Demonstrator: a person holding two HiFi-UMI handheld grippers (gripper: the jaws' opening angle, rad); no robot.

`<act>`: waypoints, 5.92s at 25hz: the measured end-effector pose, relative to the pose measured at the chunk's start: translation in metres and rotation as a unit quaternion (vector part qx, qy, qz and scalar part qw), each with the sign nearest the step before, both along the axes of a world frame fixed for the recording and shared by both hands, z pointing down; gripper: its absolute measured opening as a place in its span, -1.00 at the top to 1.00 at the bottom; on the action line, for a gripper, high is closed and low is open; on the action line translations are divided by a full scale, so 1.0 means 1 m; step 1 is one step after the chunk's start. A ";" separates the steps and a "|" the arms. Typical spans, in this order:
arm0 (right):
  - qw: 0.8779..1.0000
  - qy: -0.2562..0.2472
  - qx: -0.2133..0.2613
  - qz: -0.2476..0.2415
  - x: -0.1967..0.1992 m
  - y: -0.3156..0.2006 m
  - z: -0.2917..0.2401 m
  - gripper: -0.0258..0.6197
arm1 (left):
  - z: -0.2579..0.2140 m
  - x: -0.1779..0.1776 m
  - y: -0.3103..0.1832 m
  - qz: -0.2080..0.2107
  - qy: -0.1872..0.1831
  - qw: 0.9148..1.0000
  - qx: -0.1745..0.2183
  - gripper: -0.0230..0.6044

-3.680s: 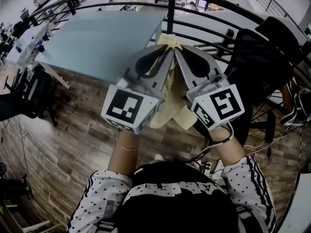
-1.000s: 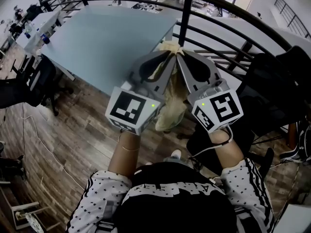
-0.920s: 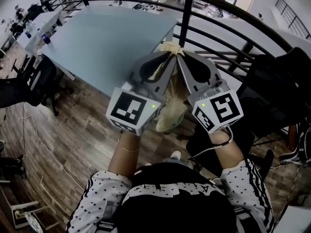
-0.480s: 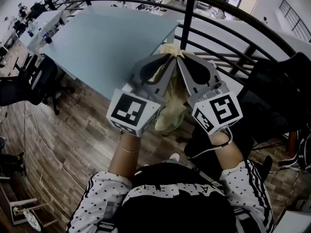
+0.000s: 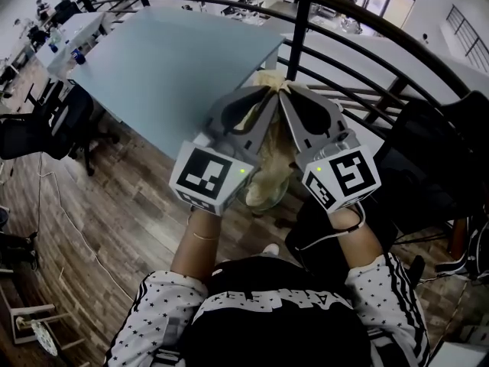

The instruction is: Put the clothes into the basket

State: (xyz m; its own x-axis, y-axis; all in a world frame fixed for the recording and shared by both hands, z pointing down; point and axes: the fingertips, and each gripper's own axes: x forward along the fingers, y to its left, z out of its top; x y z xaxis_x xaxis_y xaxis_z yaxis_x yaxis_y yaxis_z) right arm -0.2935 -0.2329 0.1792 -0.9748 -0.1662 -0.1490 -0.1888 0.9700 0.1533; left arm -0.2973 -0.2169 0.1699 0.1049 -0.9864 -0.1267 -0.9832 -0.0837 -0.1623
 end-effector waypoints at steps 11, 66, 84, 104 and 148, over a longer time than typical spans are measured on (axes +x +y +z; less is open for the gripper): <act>1.000 0.013 -0.005 0.002 -0.001 -0.009 0.016 0.83 | 0.015 -0.001 -0.009 0.003 -0.003 1.000 -0.009 0.81; 0.989 0.107 -0.089 0.056 -0.022 -0.041 0.143 0.83 | 0.143 -0.022 -0.046 0.101 0.006 0.990 -0.099 0.80; 0.981 0.147 -0.112 0.063 -0.028 -0.048 0.189 0.83 | 0.190 -0.029 -0.055 0.109 0.017 0.985 -0.135 0.80; 0.973 0.190 -0.111 0.063 -0.035 -0.056 0.217 0.82 | 0.219 -0.036 -0.064 0.117 0.021 0.979 -0.164 0.80; 0.980 0.162 -0.092 0.075 -0.030 -0.048 0.216 0.82 | 0.217 -0.051 -0.041 0.100 0.024 0.986 -0.128 0.80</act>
State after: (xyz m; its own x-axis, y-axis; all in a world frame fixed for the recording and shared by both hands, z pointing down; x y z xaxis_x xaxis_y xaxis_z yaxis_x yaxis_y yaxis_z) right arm -0.3231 -0.2810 0.3950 -0.9287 -0.3059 0.2096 -0.3013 0.9520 0.0543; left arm -0.3482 -0.2581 0.3870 0.3002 -0.9470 0.1141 -0.9491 -0.3085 -0.0634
